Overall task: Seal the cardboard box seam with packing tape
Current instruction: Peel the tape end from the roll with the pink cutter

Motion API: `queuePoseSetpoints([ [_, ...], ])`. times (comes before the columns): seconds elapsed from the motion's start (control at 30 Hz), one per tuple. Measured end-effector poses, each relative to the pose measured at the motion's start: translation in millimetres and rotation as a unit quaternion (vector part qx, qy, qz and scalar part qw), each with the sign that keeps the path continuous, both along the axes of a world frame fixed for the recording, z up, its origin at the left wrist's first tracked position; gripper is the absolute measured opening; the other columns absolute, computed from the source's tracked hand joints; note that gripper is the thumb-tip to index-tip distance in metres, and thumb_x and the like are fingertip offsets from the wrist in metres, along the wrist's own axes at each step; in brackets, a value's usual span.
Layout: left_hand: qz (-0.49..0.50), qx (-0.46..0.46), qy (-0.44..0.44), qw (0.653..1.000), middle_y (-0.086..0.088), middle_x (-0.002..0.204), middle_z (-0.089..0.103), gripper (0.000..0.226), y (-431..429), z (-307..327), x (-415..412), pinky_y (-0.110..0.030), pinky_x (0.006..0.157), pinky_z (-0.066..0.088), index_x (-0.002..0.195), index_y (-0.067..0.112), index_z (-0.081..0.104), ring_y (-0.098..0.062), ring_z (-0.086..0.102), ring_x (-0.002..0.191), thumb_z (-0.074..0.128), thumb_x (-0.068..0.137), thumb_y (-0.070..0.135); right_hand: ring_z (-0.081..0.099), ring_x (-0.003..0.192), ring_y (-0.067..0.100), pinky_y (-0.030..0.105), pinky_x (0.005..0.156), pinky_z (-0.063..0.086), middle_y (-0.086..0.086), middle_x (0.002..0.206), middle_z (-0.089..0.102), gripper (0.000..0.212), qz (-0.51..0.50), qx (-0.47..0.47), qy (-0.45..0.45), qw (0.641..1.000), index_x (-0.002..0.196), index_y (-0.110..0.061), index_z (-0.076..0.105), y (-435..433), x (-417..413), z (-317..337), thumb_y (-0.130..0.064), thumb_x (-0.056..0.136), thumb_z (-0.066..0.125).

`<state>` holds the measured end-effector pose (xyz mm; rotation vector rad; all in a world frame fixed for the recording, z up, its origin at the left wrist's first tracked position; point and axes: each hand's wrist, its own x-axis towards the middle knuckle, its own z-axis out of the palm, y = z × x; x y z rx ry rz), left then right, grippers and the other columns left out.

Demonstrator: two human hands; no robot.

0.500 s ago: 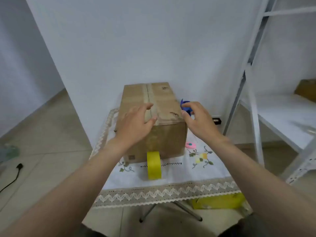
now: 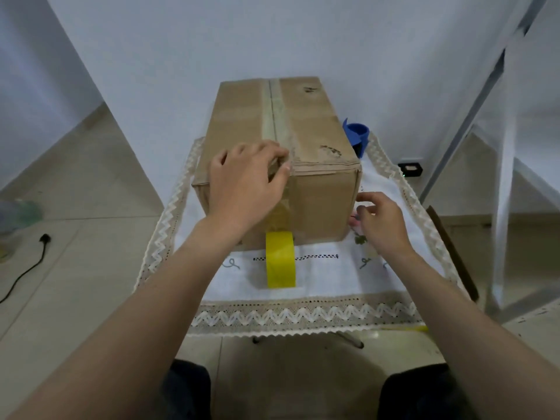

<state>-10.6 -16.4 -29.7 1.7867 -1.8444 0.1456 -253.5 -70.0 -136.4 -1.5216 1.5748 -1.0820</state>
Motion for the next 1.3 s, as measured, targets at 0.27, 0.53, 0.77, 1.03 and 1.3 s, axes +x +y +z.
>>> queuePoseSetpoints([
  [0.27, 0.017, -0.022, 0.007, 1.000, 0.021, 0.134, 0.065, 0.030, -1.7, -3.0, -4.5, -0.048, 0.111, 0.033, 0.120, 0.038, 0.069, -0.015, 0.055, 0.128, 0.049, 0.100, 0.050, 0.060, 0.115, 0.035, 0.042, 0.102, 0.046, 0.005, 0.119, 0.070, 0.019, 0.053, -0.026, 0.240, 0.969, 0.109, -0.018, 0.079, -16.9, -9.6, -25.7, -0.015, 0.098, 0.064],
  [0.53, 0.032, -0.027, 0.006, 0.999, 0.020, 0.134, 0.065, 0.032, 0.4, -3.2, -9.9, -0.049, 0.111, 0.034, 0.119, 0.037, 0.069, -0.016, 0.056, 0.127, 0.047, 0.100, 0.050, 0.063, 0.104, 0.041, 0.044, 0.089, 0.056, 0.018, 0.116, 0.064, 0.029, 0.037, 0.014, 0.251, 0.967, 0.120, -0.019, 0.073, -17.8, -13.1, -34.4, -0.011, 0.094, 0.061],
  [0.77, -0.063, -0.101, 0.077, 0.990, 0.012, 0.120, 0.070, 0.023, 23.7, -13.1, 0.4, -0.051, 0.105, 0.041, 0.110, 0.027, 0.074, -0.019, 0.061, 0.120, 0.056, 0.096, 0.025, 0.033, 0.062, 0.021, 0.031, 0.059, 0.028, 0.013, 0.067, 0.039, 0.023, 0.036, 0.004, 0.144, 0.989, 0.068, -0.003, 0.046, 17.6, -24.2, -5.7, -0.003, 0.091, 0.054],
  [1.03, -0.056, -0.129, 0.136, 0.981, 0.007, 0.092, 0.072, 0.024, 61.7, -51.0, 8.3, -0.044, 0.076, 0.053, 0.100, 0.019, 0.074, -0.024, 0.063, 0.089, 0.055, 0.091, 0.009, 0.056, 0.048, 0.017, 0.024, 0.042, 0.041, 0.004, 0.089, 0.069, 0.016, 0.122, 0.069, 0.039, 0.989, 0.113, -0.024, 0.061, 63.7, -13.0, 19.4, -0.018, 0.107, 0.048],
  [1.3, 0.031, 0.071, 0.331, 0.940, 0.008, 0.082, 0.069, 0.011, 63.6, -72.3, 4.5, -0.050, 0.077, 0.057, 0.096, 0.035, 0.057, -0.018, 0.068, 0.080, 0.055, 0.093, 0.045, 0.049, 0.060, 0.017, 0.024, 0.049, 0.041, 0.003, 0.096, 0.063, 0.020, 0.273, 0.008, 0.020, 0.962, 0.126, -0.025, 0.050, 72.2, 21.4, 39.4, -0.014, 0.111, 0.043],
])
